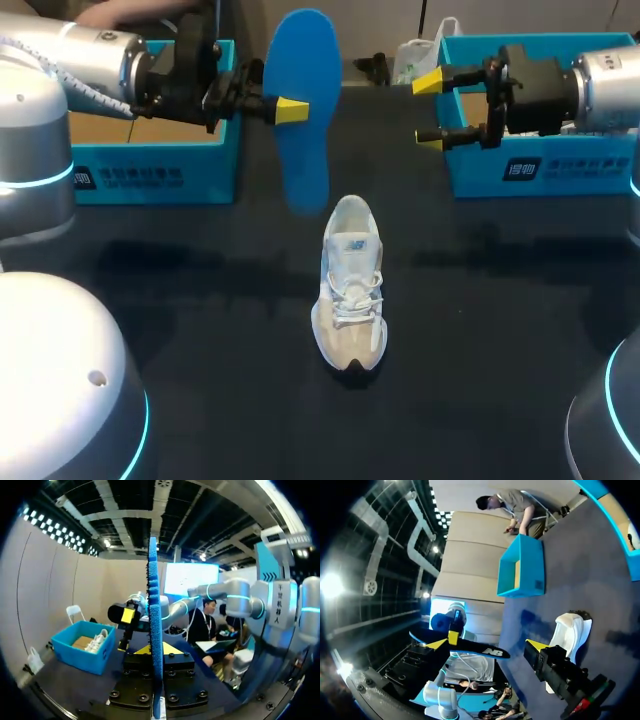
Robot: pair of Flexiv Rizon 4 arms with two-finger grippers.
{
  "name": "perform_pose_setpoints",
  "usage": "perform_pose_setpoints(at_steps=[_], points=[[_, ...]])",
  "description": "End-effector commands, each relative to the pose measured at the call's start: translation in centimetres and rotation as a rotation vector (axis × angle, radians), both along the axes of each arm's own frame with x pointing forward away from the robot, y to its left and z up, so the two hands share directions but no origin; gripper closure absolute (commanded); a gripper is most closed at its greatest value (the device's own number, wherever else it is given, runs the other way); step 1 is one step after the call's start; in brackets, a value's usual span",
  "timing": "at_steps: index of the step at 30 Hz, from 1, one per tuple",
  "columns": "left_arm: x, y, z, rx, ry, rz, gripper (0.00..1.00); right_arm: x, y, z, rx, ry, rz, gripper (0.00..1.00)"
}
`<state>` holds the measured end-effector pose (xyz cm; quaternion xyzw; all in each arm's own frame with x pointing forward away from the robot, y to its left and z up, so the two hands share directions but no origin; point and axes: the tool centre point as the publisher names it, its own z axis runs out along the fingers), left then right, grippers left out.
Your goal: Take the shoe out of the shoebox, open the shoe tongue, remove and reinsert the insole, then place the shoe into the shoebox
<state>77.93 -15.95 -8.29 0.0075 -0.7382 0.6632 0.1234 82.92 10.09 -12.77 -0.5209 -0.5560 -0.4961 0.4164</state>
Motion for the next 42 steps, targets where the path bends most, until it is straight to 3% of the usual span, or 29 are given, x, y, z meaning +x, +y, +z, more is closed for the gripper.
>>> perform_pose_setpoints(at_steps=[1, 7, 13, 22, 32, 42], points=[[0.4, -0.1, -1.1, 0.042, 0.371, 0.025, 1.00, 0.0, 0.1, 0.0, 0.000, 0.000, -0.001, 0.00], [0.1, -0.5, -2.3, 0.097, 0.540, 0.030, 1.00, 0.0, 0.1, 0.0, 0.000, 0.000, -0.001, 0.00], [1.0, -1.0, -2.8, 0.132, 0.727, 0.053, 1.00, 0.0, 0.1, 0.0, 0.000, 0.000, -0.001, 0.00], [1.7, -1.5, -2.9, 0.076, 0.929, 0.065, 1.00, 0.0, 0.1, 0.0, 0.000, 0.000, -0.001, 0.00], [2.1, -2.9, -4.4, -0.019, 0.957, 0.048, 1.00, 0.0, 0.1, 0.0, 0.000, 0.000, -0.001, 0.00], [3.1, -4.3, -6.0, 0.008, 1.124, 0.067, 1.00, 0.0, 0.1, 0.0, 0.000, 0.000, -0.001, 0.00]])
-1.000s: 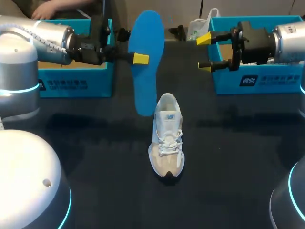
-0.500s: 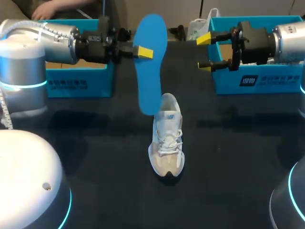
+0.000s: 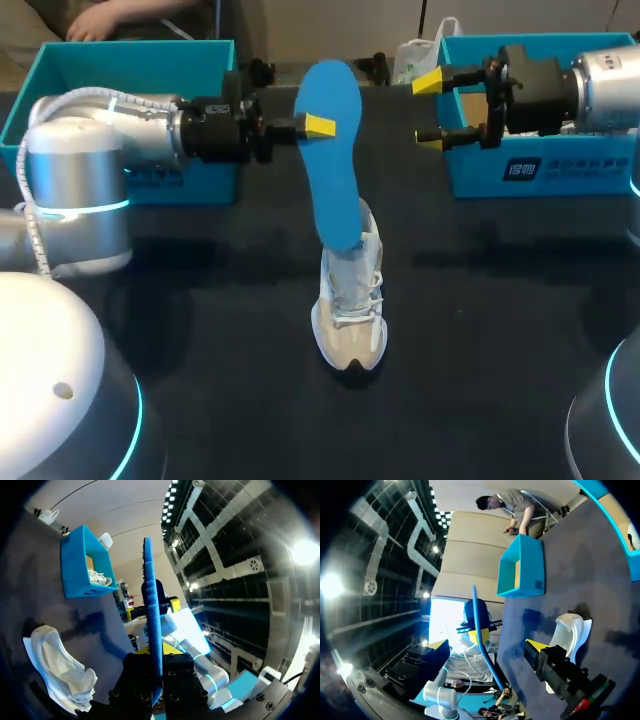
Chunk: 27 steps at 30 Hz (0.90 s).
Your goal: Take the shoe out of the shoebox, open the shoe tongue, remove and reinsert the insole, then place the shoe into the shoebox
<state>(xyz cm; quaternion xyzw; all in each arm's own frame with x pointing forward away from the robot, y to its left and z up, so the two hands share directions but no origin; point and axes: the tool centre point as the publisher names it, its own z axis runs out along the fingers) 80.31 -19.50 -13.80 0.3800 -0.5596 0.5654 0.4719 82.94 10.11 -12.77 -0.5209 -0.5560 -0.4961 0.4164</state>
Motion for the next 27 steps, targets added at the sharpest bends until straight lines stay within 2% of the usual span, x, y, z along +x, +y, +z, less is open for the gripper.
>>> perform_pose_setpoints(at_steps=[1, 2, 5, 12, 19, 21, 27], points=[[0.7, -0.7, -0.6, 0.014, 0.028, -0.004, 1.00, 0.0, 0.1, 0.0, -0.001, 0.000, -0.001, 0.00], [0.7, -0.8, -0.6, 0.014, 0.075, 0.000, 1.00, 0.0, 0.1, 0.0, -0.001, 0.000, -0.001, 0.00], [0.7, -0.6, -0.8, 0.041, 0.077, 0.012, 1.00, 0.0, 0.1, 0.0, -0.001, 0.000, -0.001, 0.00], [1.0, 0.2, -1.0, 0.050, 0.244, -0.004, 1.00, 0.0, 0.1, 0.0, -0.001, 0.000, -0.001, 0.00], [1.6, 0.1, -1.7, 0.045, 0.269, -0.022, 1.00, 0.0, 0.1, 0.0, -0.001, 0.000, -0.001, 0.00], [1.8, -0.1, -2.1, 0.046, 0.274, -0.031, 1.00, -0.3, 0.2, -0.2, -0.026, -0.037, -0.012, 0.00], [2.2, -0.1, -2.6, 0.052, 0.280, -0.040, 1.00, -1.3, 0.5, 0.0, -0.119, -0.070, -0.031, 0.00]])
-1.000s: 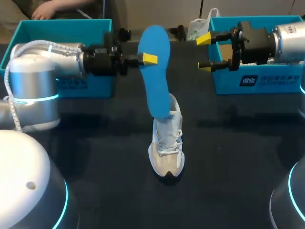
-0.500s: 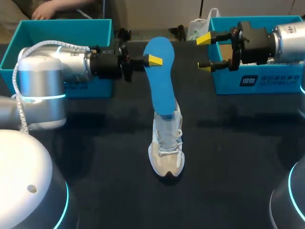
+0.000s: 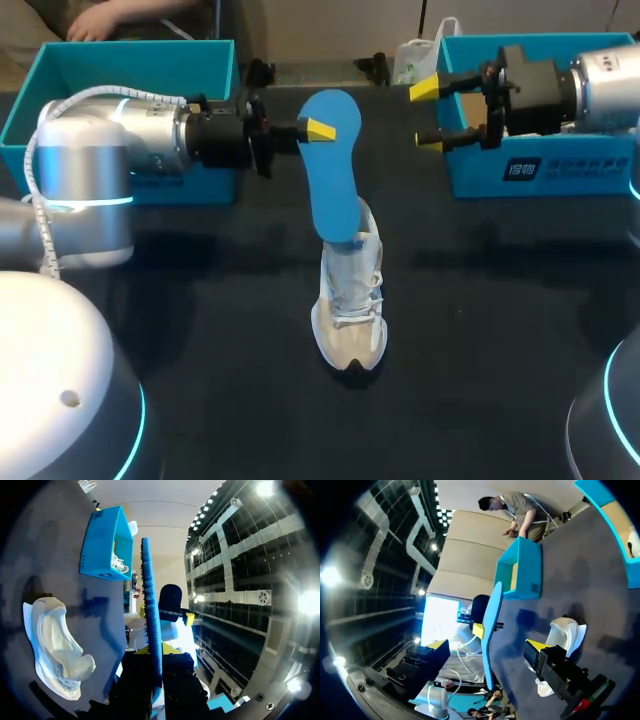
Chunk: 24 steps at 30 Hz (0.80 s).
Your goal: Take the shoe out of the shoebox, open the shoe tongue, remove and reinsert the insole, then place the shoe into the shoebox
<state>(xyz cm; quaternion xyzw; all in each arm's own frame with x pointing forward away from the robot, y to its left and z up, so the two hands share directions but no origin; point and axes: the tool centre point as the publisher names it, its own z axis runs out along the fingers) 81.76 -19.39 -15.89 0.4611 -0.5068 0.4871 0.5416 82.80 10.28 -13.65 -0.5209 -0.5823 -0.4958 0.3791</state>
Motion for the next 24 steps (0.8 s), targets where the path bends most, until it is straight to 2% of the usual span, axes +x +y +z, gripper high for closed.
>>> perform_pose_setpoints(at_steps=[1, 12, 17, 18, 24], points=[[0.8, -0.2, -0.6, 0.005, 0.003, -0.018, 1.00, -1.2, 0.4, 1.0, -0.071, -0.010, -0.029, 0.00], [0.9, -0.1, -0.7, 0.016, 0.003, -0.009, 1.00, -2.0, 2.2, 2.2, -0.306, 0.005, -0.113, 0.00], [0.9, -0.1, -0.7, 0.016, 0.003, -0.009, 1.00, -2.1, 3.0, 3.4, -0.435, -0.016, -0.152, 0.00], [0.9, -0.1, -0.7, 0.016, 0.003, -0.009, 1.00, -2.2, 3.4, 3.9, -0.508, -0.016, -0.165, 0.00], [0.9, -0.1, -0.7, 0.016, 0.003, -0.009, 1.00, -2.3, 5.0, 5.7, -0.730, 0.032, -0.184, 0.00]])
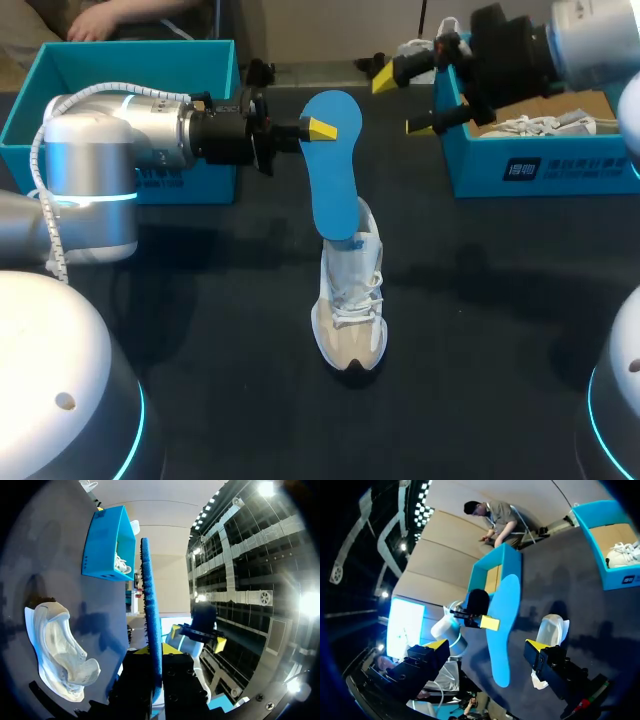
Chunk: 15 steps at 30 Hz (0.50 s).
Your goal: Take the shoe out of the shoebox, open the shoe tongue, remove and reinsert the insole, then place the shoe into the shoebox
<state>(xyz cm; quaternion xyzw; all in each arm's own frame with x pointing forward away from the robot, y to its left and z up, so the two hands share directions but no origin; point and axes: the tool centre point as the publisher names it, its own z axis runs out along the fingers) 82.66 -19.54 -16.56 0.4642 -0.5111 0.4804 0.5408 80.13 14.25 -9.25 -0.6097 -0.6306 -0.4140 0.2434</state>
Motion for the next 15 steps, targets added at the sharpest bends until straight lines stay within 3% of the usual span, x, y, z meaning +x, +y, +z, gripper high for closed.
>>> perform_pose_setpoints(at_steps=[1, 7, 15], points=[[0.0, 0.0, 0.0, 0.001, -0.001, -0.001, 1.00, 0.4, 1.3, 1.5, -0.398, 0.073, -0.084, 0.00], [0.0, 0.0, 0.0, 0.001, -0.001, -0.001, 1.00, -0.1, 2.6, 2.6, -0.535, 0.079, -0.130, 0.00], [0.0, 0.0, 0.0, 0.001, -0.001, -0.001, 1.00, -0.8, 3.2, 2.9, -0.614, 0.091, -0.163, 0.00]])
